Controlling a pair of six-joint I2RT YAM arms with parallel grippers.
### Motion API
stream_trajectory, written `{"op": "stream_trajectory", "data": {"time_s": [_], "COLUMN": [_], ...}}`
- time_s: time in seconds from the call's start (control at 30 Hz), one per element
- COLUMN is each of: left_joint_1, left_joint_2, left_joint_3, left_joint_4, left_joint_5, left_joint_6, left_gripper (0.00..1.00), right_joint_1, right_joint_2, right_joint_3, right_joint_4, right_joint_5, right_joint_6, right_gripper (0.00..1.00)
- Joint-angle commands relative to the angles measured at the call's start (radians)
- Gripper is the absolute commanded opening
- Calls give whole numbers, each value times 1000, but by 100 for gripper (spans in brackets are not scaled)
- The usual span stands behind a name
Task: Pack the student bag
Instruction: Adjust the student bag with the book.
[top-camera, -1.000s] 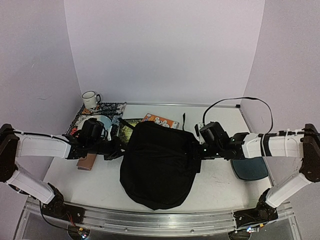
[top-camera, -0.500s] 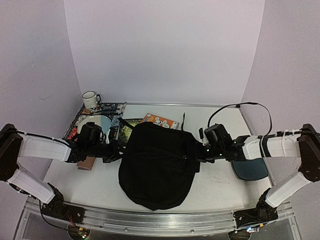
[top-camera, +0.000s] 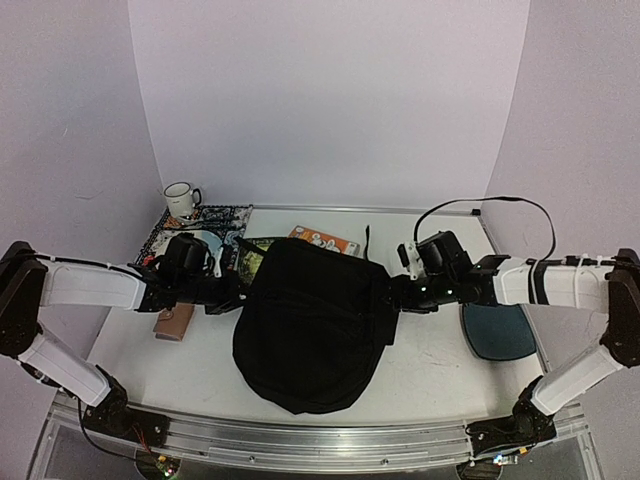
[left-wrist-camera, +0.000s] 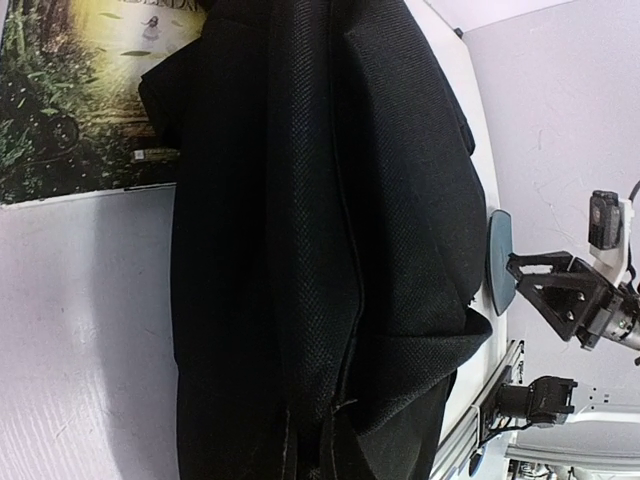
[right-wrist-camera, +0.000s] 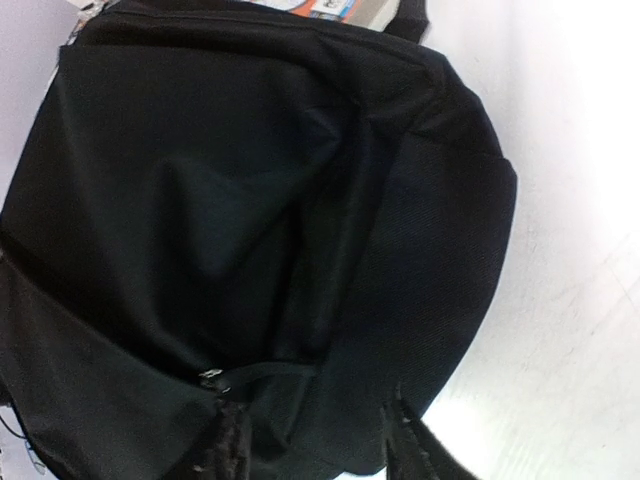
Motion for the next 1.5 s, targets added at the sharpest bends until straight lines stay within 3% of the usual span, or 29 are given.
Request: {"op": "stream_trajectory", "data": {"time_s": [0.0,0.2,0.43,0.5,0.73,0.83,1.23,1.47], "left_joint_1": [-23,-46,-70,-79,-120,-151,-378,-402], "left_joint_2": [9,18,31,32,26,31,139,117], "left_joint_3": [67,72,83,84,76,78,195,180], "left_joint_4": [42,44,47,48,48,51,93,100], "left_joint_5": [-56,-84,-99,-104,-106,-101,-177,-237], "left_joint_6": [-5,-35,-49,-53,-50,-38,-4,-13], "left_gripper": [0,0,1,1,2,4,14,42], "right_joint_1": [15,76,119,119,68,-2,-126,-129], "right_joint_2": [-28,35,173,214,231,209,358,348], "right_joint_3": [-1,-46,-23,-12,104,172,409,454], "right_joint_4": [-88,-94,-103,-106,-221,-265,-275,-275], "right_joint_5": [11,8,32,48,242,303,399,356], "right_joint_6": [34,124,181,184,114,47,-199,-268], "right_gripper": [56,67,63,57,8,0,0,18]}}
